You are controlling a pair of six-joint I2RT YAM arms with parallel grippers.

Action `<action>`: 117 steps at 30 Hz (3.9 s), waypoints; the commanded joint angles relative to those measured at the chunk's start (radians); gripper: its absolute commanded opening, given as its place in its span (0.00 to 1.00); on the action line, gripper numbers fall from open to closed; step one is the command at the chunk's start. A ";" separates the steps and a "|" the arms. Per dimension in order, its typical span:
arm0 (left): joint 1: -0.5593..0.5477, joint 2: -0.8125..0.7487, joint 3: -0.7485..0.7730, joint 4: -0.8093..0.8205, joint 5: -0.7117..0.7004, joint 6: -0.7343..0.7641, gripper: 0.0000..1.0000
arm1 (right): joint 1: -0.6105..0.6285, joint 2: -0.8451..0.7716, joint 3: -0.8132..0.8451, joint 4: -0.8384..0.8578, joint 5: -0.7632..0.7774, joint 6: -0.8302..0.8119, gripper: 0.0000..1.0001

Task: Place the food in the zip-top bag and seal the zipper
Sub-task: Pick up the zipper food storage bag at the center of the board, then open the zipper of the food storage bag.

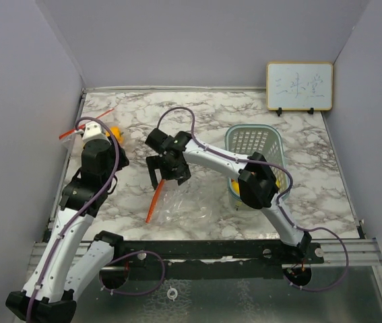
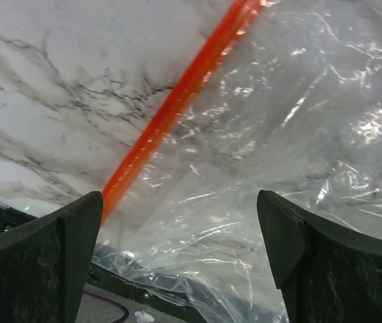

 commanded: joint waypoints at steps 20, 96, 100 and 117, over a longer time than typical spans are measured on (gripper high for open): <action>-0.011 -0.148 -0.063 -0.031 0.053 -0.022 0.45 | 0.077 0.173 0.080 -0.114 0.220 0.071 0.92; -0.038 -0.024 -0.196 0.519 0.715 -0.074 0.32 | -0.114 -0.665 -0.318 0.495 -0.007 -0.243 0.02; -0.038 -0.025 -0.191 0.528 0.727 -0.069 0.17 | -0.124 -0.671 -0.323 0.485 -0.008 -0.247 0.02; -0.037 -0.030 -0.093 0.473 0.641 -0.032 0.56 | -0.156 -0.706 -0.360 0.494 -0.030 -0.244 0.02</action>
